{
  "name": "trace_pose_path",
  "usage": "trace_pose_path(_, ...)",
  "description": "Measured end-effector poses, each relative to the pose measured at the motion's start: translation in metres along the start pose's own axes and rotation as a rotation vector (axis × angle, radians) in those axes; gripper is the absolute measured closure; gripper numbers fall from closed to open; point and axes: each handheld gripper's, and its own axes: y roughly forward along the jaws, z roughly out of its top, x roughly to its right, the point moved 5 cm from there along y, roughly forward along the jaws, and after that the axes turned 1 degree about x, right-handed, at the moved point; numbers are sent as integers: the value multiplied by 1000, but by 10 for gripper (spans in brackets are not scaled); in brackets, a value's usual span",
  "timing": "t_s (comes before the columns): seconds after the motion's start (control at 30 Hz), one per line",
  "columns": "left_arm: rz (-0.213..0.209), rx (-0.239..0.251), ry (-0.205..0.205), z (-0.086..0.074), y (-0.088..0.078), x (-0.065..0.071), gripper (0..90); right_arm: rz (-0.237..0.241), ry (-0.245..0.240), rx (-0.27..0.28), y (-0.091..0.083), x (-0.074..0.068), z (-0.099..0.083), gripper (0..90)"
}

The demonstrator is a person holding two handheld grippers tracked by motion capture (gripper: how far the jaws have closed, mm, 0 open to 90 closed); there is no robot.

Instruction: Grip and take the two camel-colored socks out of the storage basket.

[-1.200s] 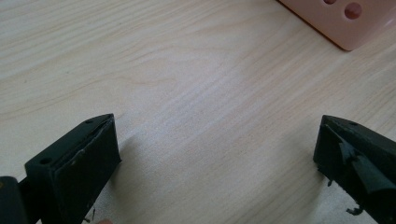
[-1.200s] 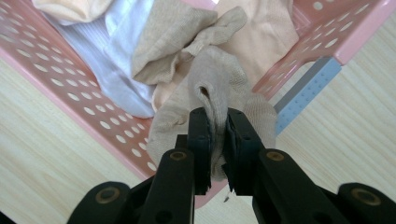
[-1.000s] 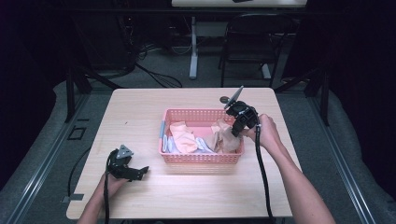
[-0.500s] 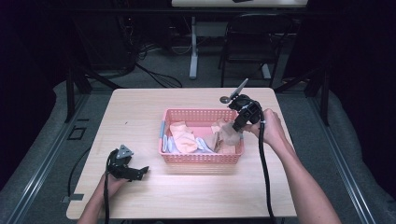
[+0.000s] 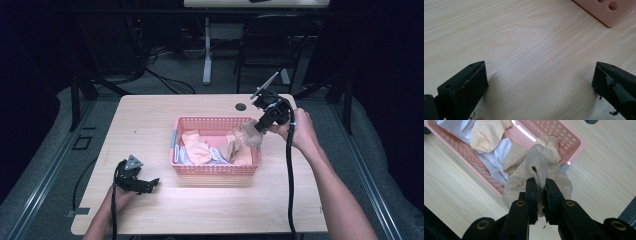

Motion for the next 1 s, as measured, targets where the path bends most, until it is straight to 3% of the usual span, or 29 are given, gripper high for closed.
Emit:
trace_pose_path(0.27, 0, 0, 0, 0, 0, 0, 0, -21, 26, 20, -11, 9, -7, 826)
trace_pose_path(0.53, 0, 2, 1, 0, 0, 0, 0, -45, 66, -10, -19, 33, -31, 826)
trace_pose_path(0.73, 0, 2, 2, 0, 0, 0, 0, -62, 129, -32, -12, 55, -56, 825)
trace_pose_path(1.0, -1, 2, 3, 0, 0, 0, 0, -62, 178, -51, 6, 69, -83, 825)
